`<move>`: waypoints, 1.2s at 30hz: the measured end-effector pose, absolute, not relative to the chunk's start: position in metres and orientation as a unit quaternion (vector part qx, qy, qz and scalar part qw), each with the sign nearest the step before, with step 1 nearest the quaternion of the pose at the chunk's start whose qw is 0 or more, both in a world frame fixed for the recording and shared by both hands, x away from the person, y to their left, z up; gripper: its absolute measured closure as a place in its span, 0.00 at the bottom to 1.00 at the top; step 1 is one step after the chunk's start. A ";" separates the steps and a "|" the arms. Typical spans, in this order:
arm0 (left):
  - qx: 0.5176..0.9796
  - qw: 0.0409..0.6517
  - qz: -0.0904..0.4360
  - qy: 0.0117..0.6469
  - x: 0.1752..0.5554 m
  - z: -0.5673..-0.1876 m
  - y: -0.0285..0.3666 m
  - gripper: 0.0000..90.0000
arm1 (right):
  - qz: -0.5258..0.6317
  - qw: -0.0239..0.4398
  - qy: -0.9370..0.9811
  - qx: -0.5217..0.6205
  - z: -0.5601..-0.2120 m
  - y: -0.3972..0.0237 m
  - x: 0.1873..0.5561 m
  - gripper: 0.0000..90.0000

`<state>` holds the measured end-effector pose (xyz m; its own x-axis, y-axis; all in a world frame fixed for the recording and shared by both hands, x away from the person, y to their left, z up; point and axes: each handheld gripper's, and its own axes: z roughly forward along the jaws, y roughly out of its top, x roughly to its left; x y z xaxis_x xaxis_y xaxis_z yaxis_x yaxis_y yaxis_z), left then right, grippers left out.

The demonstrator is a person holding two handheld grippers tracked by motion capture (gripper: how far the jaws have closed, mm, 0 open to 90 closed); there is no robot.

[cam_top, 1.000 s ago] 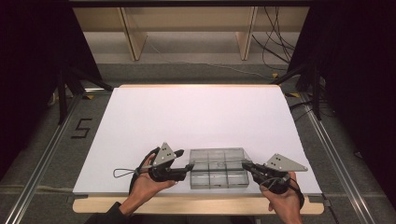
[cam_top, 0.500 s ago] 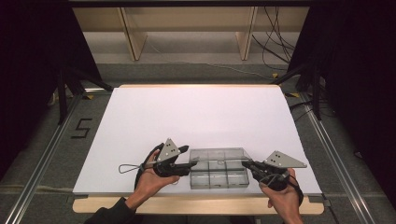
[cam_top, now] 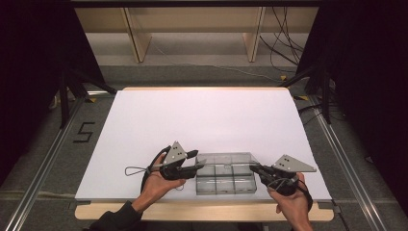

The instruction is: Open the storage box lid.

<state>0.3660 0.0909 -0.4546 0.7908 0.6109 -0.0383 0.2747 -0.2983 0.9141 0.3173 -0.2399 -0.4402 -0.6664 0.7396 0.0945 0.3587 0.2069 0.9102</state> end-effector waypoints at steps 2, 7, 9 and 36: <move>0.789 0.523 0.160 0.279 0.367 -0.455 0.091 0.61 | 0.514 0.180 0.754 0.367 -0.441 -0.240 0.316 0.98; 0.786 0.529 0.156 0.280 0.372 -0.454 0.091 0.64 | 0.507 0.170 0.755 0.380 -0.443 -0.241 0.311 0.84; 0.785 0.528 0.154 0.285 0.373 -0.453 0.091 0.65 | 0.497 0.181 0.757 0.384 -0.447 -0.241 0.310 0.74; 0.773 0.533 0.134 0.317 0.395 -0.455 0.092 0.73 | 0.445 0.152 0.766 0.439 -0.471 -0.256 0.288 0.37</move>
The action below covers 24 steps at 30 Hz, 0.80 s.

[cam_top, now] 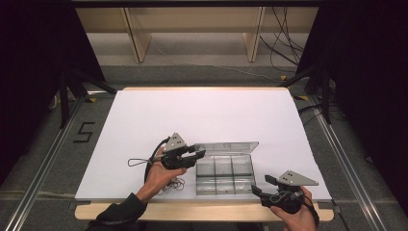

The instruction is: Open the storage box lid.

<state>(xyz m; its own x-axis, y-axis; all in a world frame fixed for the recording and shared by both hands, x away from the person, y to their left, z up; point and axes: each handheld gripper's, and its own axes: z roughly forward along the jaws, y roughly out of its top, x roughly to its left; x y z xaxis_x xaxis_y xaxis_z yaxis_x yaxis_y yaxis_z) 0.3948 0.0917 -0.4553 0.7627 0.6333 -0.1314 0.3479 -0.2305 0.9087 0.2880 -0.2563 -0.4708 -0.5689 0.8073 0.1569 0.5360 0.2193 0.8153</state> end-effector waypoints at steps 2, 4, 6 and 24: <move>0.774 0.532 0.135 0.316 0.396 -0.455 0.092 0.73 | 0.446 0.151 0.767 0.436 -0.472 -0.257 0.288 0.37; 0.772 0.533 0.134 0.318 0.398 -0.455 0.091 0.74 | 0.446 0.151 0.767 0.436 -0.472 -0.257 0.288 0.37; 0.773 0.533 0.133 0.319 0.399 -0.456 0.091 0.74 | 0.446 0.151 0.767 0.436 -0.472 -0.257 0.288 0.37; 0.779 0.520 0.127 0.327 0.407 -0.458 0.089 0.75 | 0.440 0.129 0.769 0.445 -0.475 -0.256 0.284 0.36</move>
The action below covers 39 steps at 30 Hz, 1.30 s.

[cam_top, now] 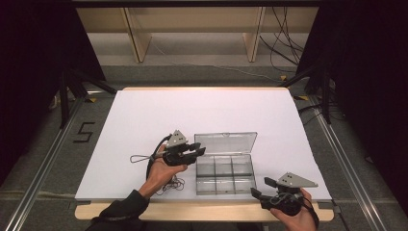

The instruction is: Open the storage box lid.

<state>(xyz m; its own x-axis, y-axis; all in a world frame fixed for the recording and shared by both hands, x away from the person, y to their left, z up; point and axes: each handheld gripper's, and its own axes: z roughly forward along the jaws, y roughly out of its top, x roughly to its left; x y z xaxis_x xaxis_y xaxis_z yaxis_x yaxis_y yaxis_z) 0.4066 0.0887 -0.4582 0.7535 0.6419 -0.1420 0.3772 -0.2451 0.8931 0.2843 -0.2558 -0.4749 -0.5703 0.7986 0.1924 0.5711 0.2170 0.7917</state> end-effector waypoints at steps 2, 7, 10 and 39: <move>0.778 0.522 0.124 0.327 0.408 -0.459 0.089 0.75 | 0.441 0.123 0.766 0.451 -0.476 -0.255 0.283 0.36; 0.776 0.523 0.119 0.332 0.411 -0.461 0.090 0.77 | 0.436 0.145 0.778 0.429 -0.476 -0.257 0.285 0.37; 0.777 0.521 0.120 0.333 0.413 -0.462 0.091 0.77 | 0.436 0.146 0.777 0.430 -0.476 -0.257 0.285 0.37; 0.782 0.502 0.104 0.356 0.423 -0.475 0.093 0.75 | 0.438 0.126 0.776 0.437 -0.478 -0.256 0.285 0.37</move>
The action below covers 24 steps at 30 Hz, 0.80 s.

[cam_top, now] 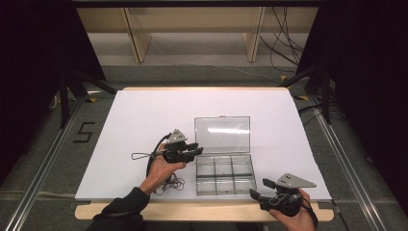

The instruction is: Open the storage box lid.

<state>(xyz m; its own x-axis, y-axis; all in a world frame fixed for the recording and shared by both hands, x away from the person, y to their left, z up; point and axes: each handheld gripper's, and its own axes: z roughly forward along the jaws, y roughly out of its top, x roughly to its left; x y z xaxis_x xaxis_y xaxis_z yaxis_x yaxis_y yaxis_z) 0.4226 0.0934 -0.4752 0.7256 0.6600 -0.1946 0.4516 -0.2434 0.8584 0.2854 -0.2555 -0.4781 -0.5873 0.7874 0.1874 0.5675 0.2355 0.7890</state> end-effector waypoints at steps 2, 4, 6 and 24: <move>0.782 0.502 0.107 0.354 0.422 -0.476 0.093 0.75 | 0.449 0.120 0.772 0.434 -0.480 -0.254 0.287 0.37; 0.782 0.500 0.106 0.355 0.423 -0.476 0.093 0.75 | 0.443 0.133 0.776 0.428 -0.479 -0.255 0.286 0.37; 0.782 0.500 0.106 0.356 0.423 -0.476 0.094 0.74 | 0.442 0.125 0.775 0.435 -0.480 -0.253 0.285 0.37; 0.778 0.498 0.105 0.368 0.423 -0.476 0.091 0.73 | 0.428 0.099 0.782 0.443 -0.482 -0.248 0.283 0.36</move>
<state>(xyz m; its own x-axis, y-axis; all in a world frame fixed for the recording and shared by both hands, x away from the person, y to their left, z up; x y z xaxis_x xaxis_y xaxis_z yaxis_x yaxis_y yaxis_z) 0.4230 0.0913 -0.4760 0.7063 0.6781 -0.2032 0.4684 -0.2324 0.8524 0.2828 -0.2477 -0.4822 -0.5882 0.7773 0.2232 0.6074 0.2423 0.7566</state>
